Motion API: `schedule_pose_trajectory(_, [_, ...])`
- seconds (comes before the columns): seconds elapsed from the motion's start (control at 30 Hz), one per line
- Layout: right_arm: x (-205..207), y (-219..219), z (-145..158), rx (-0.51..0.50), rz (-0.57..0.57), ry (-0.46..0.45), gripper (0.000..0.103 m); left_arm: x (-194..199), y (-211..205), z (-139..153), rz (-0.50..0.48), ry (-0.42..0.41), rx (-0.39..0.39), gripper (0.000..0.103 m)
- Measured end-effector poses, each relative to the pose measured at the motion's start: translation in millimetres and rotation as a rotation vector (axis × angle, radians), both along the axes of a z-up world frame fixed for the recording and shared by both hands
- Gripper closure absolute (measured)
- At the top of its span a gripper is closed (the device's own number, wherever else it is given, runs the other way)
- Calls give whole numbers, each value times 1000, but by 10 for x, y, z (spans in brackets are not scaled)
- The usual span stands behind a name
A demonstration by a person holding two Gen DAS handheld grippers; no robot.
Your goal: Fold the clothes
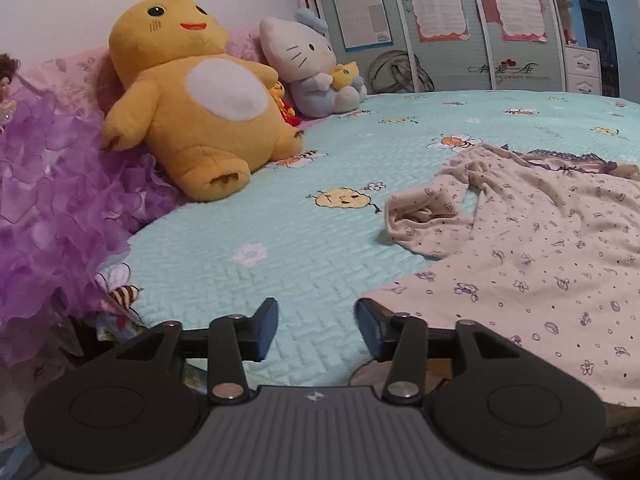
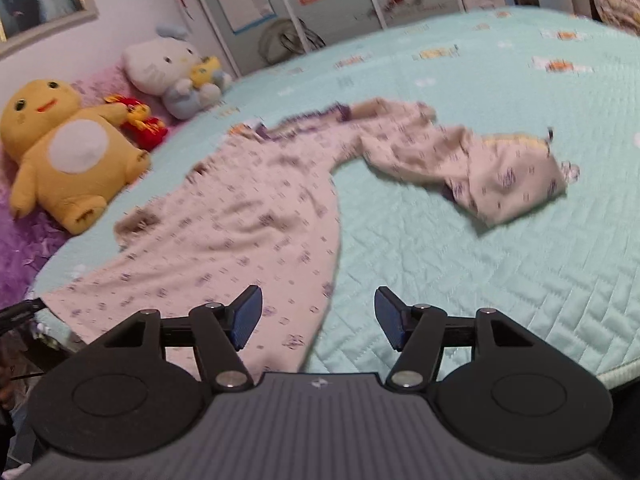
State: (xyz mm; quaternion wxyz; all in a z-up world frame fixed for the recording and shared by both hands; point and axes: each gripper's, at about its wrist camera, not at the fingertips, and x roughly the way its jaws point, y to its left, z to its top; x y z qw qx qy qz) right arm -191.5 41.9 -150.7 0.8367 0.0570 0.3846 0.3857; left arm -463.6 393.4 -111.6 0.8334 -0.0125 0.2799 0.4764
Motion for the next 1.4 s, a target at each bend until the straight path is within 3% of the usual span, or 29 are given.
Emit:
schedule_pose_trajectory(0.23, [214, 11, -332, 54, -50, 195, 40, -190, 136, 50, 103, -10, 2, 51])
schedule_pose_trajectory(0.33, [161, 107, -361, 54, -2, 188, 40, -174, 78, 133, 96, -30, 20, 51])
schedule_pose_trajectory(0.4, [100, 188, -347, 51, 48, 181, 68, -108, -2, 190, 64, -33, 35, 51])
schedule_pose_trajectory(0.43, [69, 228, -340, 50, 74, 178, 103, -53, -57, 211, 41, -36, 39, 51])
schedule_pose_trajectory(0.63, [-141, 392, -228, 30, 210, 116, 103, 376, -484, 227, -153, -18, 62, 49])
schedule_pose_trajectory(0.67, [-182, 392, -187, 23, 226, 94, 102, 442, -551, 209, -182, -14, 61, 49])
schedule_pose_trajectory(0.73, [-116, 275, -133, 17, 147, 70, 95, 560, -671, 166, -235, -5, 60, 49])
schedule_pose_trajectory(0.8, [69, 83, -98, 78, 28, 82, 72, 664, -778, 119, -283, 8, 58, 49])
schedule_pose_trajectory(0.83, [209, -6, -116, 106, -46, 118, 50, 702, -821, 98, -299, 17, 61, 49])
schedule_pose_trajectory(0.87, [349, -96, -133, 133, -120, 155, 39, 739, -863, 78, -314, 24, 65, 49])
schedule_pose_trajectory(0.93, [628, -273, -170, 189, -267, 228, 39, 792, -897, 55, -332, 32, 66, 49])
schedule_pose_trajectory(1.1, [1172, -433, -520, 333, -468, 416, 39, 866, -898, 24, -333, 43, 57, 47])
schedule_pose_trajectory(1.23, [1433, -362, -674, 476, -576, 429, 39, 938, -881, -26, -336, 82, 49, 47])
schedule_pose_trajectory(1.3, [1574, -251, -685, 472, -598, 386, 40, 977, -886, -40, -342, 102, 50, 47])
schedule_pose_trajectory(1.33, [1647, -181, -673, 453, -596, 358, 47, 987, -893, -38, -344, 109, 51, 47])
schedule_pose_trajectory(1.37, [1748, -99, -643, 390, -574, 333, 85, 997, -897, -32, -345, 115, 53, 47])
schedule_pose_trajectory(1.4, [1885, -53, -611, 311, -555, 314, 96, 1007, -900, -24, -344, 122, 55, 47])
